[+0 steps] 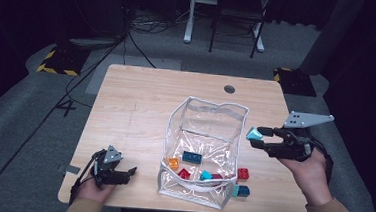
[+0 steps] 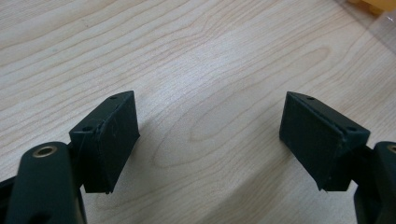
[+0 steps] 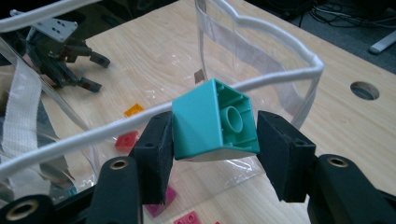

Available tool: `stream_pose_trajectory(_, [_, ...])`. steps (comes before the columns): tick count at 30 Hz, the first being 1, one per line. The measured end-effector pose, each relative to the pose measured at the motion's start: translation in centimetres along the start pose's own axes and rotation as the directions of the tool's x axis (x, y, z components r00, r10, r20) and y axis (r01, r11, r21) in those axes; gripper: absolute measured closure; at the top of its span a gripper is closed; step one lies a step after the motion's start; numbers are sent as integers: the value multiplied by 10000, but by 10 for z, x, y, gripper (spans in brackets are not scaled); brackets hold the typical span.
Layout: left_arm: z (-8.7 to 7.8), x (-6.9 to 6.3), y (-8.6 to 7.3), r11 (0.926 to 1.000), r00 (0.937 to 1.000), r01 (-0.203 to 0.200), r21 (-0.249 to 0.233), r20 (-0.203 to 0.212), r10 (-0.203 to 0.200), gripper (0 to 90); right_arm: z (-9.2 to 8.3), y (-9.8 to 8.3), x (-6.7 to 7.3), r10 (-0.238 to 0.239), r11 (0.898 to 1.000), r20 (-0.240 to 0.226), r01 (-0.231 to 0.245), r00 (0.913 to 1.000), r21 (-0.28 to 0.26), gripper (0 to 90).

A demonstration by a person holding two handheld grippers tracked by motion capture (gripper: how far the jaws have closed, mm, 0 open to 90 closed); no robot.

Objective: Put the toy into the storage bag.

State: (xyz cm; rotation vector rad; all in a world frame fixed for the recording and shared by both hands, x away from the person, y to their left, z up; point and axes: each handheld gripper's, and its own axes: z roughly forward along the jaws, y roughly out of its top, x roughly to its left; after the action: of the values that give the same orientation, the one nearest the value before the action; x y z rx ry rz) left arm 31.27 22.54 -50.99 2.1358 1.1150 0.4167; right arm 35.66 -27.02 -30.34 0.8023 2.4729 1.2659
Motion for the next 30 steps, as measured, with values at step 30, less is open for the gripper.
stream_pose_trajectory(30, [0, 0, 0, 10000, 10000, 10, -16, -1, -10, 200, 21, 63, 25, -695, 9974, -693, 681, 9952, -219, 481])
